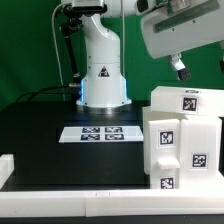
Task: Assemble cabinet
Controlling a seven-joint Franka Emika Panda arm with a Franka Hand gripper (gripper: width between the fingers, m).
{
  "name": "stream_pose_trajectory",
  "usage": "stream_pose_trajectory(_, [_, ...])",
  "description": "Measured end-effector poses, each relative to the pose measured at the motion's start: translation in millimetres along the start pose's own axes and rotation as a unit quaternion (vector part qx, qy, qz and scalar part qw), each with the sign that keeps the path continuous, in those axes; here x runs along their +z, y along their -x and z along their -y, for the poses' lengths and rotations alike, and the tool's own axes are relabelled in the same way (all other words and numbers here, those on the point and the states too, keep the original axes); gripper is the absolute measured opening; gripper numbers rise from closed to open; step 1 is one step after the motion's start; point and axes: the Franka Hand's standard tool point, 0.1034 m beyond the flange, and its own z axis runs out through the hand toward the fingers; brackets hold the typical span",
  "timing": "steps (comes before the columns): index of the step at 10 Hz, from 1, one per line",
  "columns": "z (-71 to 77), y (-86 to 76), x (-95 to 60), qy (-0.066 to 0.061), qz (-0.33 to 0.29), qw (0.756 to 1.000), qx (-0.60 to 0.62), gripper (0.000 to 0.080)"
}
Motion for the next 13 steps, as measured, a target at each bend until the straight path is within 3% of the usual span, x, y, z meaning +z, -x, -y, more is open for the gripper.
stream_pose_trajectory(4, [-1.0, -0.9, 0.1, 0.003, -0.002, 0.987, -0.160, 0.0797])
stream_pose_trajectory(6, [-1.6, -3.2, -0.8, 0.025, -0.015, 0.937, -0.348, 0.0797])
stream_pose_trajectory(7, [-2.2, -4.7, -0.7, 0.030, -0.015, 0.912, -0.409, 0.0797])
stream_pose_trajectory(9, [0.9, -9.5, 0.1, 0.044, -0.010, 0.833, -0.552, 0.0797])
stream_pose_trajectory(13, [1.3, -12.8, 0.6, 0.052, -0.006, 0.750, -0.660, 0.0797])
